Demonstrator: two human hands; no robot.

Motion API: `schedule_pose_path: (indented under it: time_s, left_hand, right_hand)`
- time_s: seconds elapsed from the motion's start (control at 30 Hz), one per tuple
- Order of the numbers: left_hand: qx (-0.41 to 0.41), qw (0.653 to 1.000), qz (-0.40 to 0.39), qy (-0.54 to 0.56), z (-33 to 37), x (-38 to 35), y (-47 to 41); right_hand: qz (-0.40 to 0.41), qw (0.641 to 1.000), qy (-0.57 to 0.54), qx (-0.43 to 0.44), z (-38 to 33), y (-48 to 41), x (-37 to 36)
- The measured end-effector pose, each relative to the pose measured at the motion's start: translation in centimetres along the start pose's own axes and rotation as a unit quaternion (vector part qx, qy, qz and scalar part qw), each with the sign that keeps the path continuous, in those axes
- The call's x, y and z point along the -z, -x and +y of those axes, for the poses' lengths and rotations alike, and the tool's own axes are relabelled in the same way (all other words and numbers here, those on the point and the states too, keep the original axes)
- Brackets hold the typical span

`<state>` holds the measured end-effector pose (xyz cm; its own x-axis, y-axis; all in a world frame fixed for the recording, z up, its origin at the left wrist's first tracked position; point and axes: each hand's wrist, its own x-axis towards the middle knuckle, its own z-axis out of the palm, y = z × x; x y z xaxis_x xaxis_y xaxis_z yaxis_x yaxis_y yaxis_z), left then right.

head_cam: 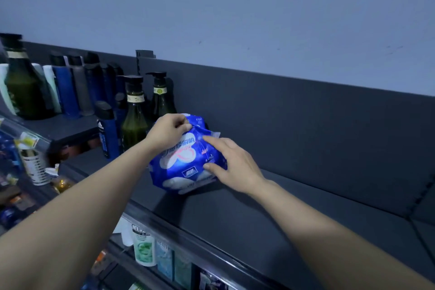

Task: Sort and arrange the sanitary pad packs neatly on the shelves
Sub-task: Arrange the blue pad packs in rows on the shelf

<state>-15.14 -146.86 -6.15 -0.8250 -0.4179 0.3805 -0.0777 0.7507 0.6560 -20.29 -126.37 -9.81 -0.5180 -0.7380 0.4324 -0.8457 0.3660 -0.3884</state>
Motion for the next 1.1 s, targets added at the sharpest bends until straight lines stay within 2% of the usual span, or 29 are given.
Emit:
schedule_pose_path:
  time_s: [0.13,0.23,0.3,0.37,0.43,0.47,0.53,0.67,0.73,0.87,1.1]
  left_hand:
    - [0.032,0.997,-0.045,0.051,0.2,-1.5,-0.4]
    - [0.030,0.999,-0.020,0.021,0.1,-2.6,-0.9]
    - [0.014,0.999,0.027,-0.040,-0.7,-3.0,-1.3]
    - [0.006,0.983,0.052,-0.175,-1.6,-3.3,-1.6]
    - [0.036,0.956,0.031,-0.288,-2.2,-3.7,-1.8]
    - [0.067,0.953,0.004,-0.296,-2.5,-3.9,-1.8]
    - [0.114,0.958,-0.019,-0.264,-3.3,-4.5,-1.8]
    - [0.061,0.972,0.081,-0.211,-4.4,-4.8,-1.6]
    - [0.053,0.981,0.102,-0.154,-3.9,-4.6,-1.2]
    - [0.058,0.992,0.109,-0.031,-2.8,-5.1,-0.6]
    - [0.006,0.992,0.105,0.064,0.2,-7.2,-0.7]
  right_hand:
    - [-0.042,0.998,-0.009,-0.035,0.6,0.1,1.4]
    - [0.007,0.995,-0.013,-0.098,2.0,0.7,1.8]
    - [0.036,0.990,-0.008,-0.136,3.2,1.2,2.1]
    - [0.047,0.987,0.007,-0.153,4.2,1.9,2.4]
    - [0.064,0.984,0.014,-0.165,5.2,2.7,2.9]
    - [0.072,0.983,0.020,-0.170,5.6,3.1,3.2]
    - [0.080,0.979,0.027,-0.188,6.5,3.9,3.6]
    - [0.112,0.964,-0.023,-0.240,8.0,5.6,3.7]
    - [0.117,0.956,-0.075,-0.257,8.4,6.4,3.0]
    - [0.149,0.937,-0.144,-0.280,8.3,7.0,1.6]
    - [0.257,0.907,-0.118,-0.314,8.1,8.7,1.9]
